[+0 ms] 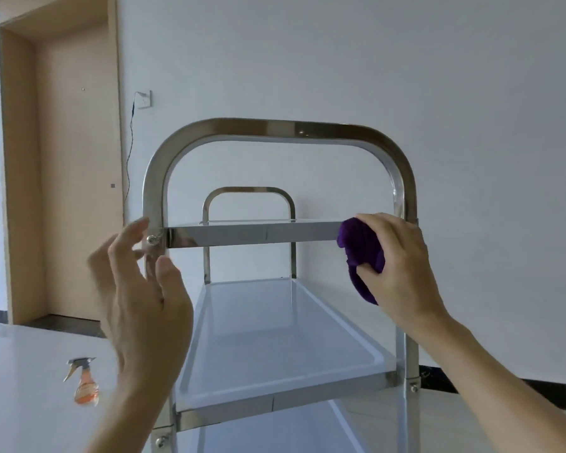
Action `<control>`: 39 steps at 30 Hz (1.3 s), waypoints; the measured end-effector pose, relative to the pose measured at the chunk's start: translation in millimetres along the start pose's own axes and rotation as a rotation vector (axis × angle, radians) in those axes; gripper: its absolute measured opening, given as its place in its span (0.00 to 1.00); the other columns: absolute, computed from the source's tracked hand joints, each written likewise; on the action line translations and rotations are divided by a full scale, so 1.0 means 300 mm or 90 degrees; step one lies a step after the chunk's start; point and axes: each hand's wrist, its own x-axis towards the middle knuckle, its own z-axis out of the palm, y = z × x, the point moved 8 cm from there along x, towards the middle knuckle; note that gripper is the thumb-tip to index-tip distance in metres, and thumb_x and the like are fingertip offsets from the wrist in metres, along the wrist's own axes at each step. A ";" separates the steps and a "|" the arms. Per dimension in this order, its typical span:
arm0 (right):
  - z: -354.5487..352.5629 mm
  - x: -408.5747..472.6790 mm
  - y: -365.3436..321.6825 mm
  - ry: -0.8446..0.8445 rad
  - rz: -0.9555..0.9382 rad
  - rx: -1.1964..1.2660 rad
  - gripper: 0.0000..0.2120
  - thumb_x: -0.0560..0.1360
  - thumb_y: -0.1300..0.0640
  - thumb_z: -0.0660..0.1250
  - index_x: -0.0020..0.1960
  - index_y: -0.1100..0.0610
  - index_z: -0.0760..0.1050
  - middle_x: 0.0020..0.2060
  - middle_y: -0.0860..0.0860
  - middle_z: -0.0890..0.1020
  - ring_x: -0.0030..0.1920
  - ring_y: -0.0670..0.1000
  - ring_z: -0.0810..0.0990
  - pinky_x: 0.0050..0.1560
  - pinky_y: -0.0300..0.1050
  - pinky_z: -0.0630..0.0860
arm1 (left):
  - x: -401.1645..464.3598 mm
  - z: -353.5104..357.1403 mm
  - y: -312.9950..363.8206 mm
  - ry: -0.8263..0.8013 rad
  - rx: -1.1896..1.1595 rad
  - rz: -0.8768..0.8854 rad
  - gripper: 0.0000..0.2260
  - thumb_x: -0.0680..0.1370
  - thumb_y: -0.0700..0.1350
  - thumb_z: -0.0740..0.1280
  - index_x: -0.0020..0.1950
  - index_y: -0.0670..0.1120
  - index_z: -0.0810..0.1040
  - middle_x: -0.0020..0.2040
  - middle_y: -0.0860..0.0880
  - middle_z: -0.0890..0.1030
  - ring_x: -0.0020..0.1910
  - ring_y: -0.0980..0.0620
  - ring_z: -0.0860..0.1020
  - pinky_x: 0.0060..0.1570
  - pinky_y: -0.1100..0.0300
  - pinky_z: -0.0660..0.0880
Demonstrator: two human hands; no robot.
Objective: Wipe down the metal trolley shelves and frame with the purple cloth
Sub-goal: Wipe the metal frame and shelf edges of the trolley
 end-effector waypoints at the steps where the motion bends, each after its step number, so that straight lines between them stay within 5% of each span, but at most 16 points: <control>1: -0.015 -0.032 0.012 0.017 0.006 -0.006 0.29 0.70 0.61 0.75 0.69 0.53 0.71 0.64 0.48 0.75 0.65 0.52 0.69 0.66 0.52 0.70 | -0.013 0.013 0.072 -0.016 0.033 0.089 0.15 0.80 0.38 0.60 0.66 0.45 0.73 0.59 0.48 0.71 0.55 0.51 0.72 0.53 0.63 0.66; 6: -0.093 -0.110 0.187 0.068 0.148 0.036 0.30 0.70 0.63 0.75 0.69 0.53 0.70 0.65 0.50 0.74 0.64 0.53 0.69 0.63 0.54 0.73 | -0.117 0.200 0.262 -0.204 0.027 0.155 0.13 0.79 0.42 0.60 0.61 0.49 0.77 0.59 0.53 0.73 0.53 0.47 0.74 0.51 0.48 0.74; 11: -0.144 -0.123 0.381 0.121 0.319 0.230 0.32 0.70 0.62 0.74 0.67 0.43 0.65 0.61 0.46 0.70 0.59 0.43 0.67 0.51 0.29 0.70 | -0.185 0.442 0.415 -0.334 0.141 0.280 0.14 0.78 0.39 0.66 0.63 0.46 0.77 0.62 0.47 0.76 0.58 0.46 0.74 0.55 0.48 0.74; 14: -0.120 -0.125 0.401 0.127 0.329 0.299 0.25 0.73 0.60 0.71 0.64 0.42 0.67 0.54 0.38 0.72 0.59 0.47 0.73 0.53 0.36 0.74 | -0.182 0.607 0.480 -0.422 0.243 0.346 0.20 0.79 0.43 0.64 0.71 0.48 0.71 0.71 0.48 0.71 0.68 0.45 0.69 0.66 0.47 0.68; 19: -0.045 -0.044 0.359 0.133 0.373 0.376 0.24 0.77 0.51 0.68 0.70 0.47 0.65 0.61 0.47 0.75 0.61 0.51 0.75 0.62 0.53 0.76 | -0.233 0.792 0.459 -0.541 0.369 0.370 0.29 0.76 0.40 0.60 0.77 0.51 0.59 0.75 0.50 0.65 0.72 0.45 0.63 0.71 0.49 0.59; 25: 0.028 -0.057 0.369 0.035 0.373 0.254 0.32 0.74 0.51 0.68 0.74 0.42 0.57 0.61 0.47 0.75 0.58 0.51 0.76 0.55 0.51 0.77 | -0.237 0.803 0.422 -0.449 0.353 0.383 0.31 0.70 0.32 0.60 0.73 0.48 0.67 0.69 0.49 0.72 0.65 0.45 0.67 0.67 0.51 0.59; 32: 0.136 -0.545 0.373 -0.088 0.410 0.327 0.31 0.73 0.58 0.71 0.68 0.38 0.61 0.58 0.39 0.75 0.58 0.43 0.76 0.53 0.34 0.76 | -0.249 0.786 0.411 -0.430 0.326 0.348 0.30 0.71 0.32 0.60 0.74 0.45 0.68 0.70 0.48 0.72 0.67 0.43 0.67 0.70 0.49 0.58; 36: 0.126 -0.429 0.381 -0.078 0.415 0.338 0.26 0.71 0.58 0.72 0.57 0.34 0.64 0.50 0.39 0.78 0.51 0.43 0.78 0.44 0.33 0.76 | -0.245 0.781 0.411 -0.442 0.322 0.347 0.30 0.72 0.33 0.60 0.75 0.46 0.67 0.71 0.49 0.71 0.67 0.43 0.66 0.70 0.51 0.57; 39: 0.094 -0.249 0.377 -0.019 0.385 0.332 0.26 0.72 0.56 0.72 0.64 0.42 0.65 0.53 0.42 0.78 0.53 0.44 0.78 0.47 0.37 0.77 | -0.247 0.780 0.406 -0.436 0.325 0.347 0.30 0.72 0.33 0.60 0.75 0.45 0.67 0.71 0.48 0.71 0.67 0.43 0.67 0.70 0.50 0.57</control>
